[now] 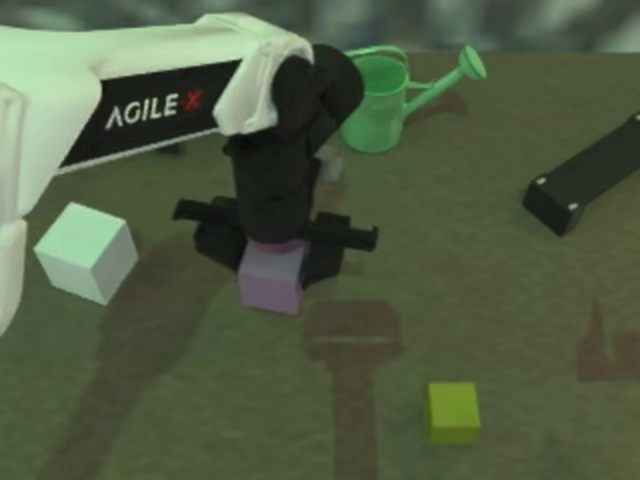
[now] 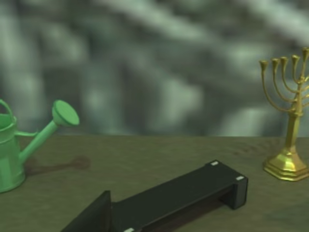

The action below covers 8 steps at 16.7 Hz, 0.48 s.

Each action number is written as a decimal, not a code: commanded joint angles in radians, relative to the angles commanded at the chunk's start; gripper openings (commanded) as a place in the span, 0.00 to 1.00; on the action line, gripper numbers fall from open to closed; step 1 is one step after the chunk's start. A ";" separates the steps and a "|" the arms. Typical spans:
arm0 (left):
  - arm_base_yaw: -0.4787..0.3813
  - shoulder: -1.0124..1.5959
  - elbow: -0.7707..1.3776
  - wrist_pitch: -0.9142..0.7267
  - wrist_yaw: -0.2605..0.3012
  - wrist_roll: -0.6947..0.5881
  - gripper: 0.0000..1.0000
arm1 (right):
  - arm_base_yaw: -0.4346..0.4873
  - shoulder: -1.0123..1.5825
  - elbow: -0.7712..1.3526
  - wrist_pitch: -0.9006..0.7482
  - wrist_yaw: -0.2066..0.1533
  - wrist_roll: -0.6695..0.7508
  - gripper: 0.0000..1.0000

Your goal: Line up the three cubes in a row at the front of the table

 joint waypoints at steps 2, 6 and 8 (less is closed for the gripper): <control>-0.076 -0.015 -0.013 -0.009 -0.002 -0.146 0.00 | 0.000 0.000 0.000 0.000 0.000 0.000 1.00; -0.221 -0.049 -0.039 -0.021 -0.005 -0.418 0.00 | 0.000 0.000 0.000 0.000 0.000 0.000 1.00; -0.272 -0.069 -0.051 -0.020 -0.007 -0.501 0.00 | 0.000 0.000 0.000 0.000 0.000 0.000 1.00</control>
